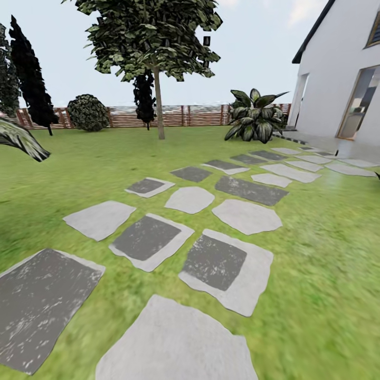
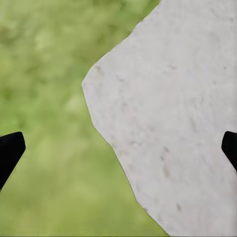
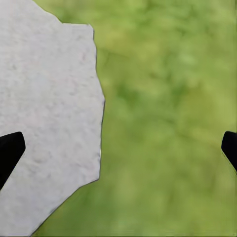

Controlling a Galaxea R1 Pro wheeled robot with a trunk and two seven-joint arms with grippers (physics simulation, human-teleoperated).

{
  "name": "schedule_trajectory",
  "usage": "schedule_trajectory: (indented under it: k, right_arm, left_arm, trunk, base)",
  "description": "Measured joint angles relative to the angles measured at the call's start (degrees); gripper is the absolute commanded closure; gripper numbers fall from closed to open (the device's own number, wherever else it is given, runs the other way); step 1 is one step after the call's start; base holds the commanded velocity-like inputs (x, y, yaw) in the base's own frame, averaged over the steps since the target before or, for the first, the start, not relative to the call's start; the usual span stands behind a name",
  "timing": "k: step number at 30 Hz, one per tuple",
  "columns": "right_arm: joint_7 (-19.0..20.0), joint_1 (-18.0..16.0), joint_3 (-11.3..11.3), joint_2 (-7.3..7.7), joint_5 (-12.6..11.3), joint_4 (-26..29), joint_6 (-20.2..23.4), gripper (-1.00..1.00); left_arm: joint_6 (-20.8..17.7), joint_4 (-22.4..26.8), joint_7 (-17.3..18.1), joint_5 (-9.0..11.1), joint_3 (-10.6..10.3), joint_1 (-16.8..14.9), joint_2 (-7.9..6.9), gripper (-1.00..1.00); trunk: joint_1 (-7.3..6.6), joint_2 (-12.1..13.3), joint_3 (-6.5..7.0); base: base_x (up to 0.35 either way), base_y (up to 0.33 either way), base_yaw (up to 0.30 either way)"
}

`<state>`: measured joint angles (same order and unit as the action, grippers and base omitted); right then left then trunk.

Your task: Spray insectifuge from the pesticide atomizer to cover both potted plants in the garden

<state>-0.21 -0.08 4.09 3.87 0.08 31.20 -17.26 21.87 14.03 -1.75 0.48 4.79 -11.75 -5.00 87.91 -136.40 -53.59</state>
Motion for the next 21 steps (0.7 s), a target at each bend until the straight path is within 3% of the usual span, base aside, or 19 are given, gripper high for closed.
schedule_trajectory:
  k: [21]
  right_arm:
    - [0.0, 0.0, 0.0, 0.0, 0.0, 0.0, 0.0, -1.0]
  left_arm:
    - [0.0, 0.0, 0.0, 0.0, 0.0, 0.0, 0.0, -1.0]
  trunk:
    - [0.0, 0.0, 0.0]
  base:
    - [0.339, 0.0, 0.0]
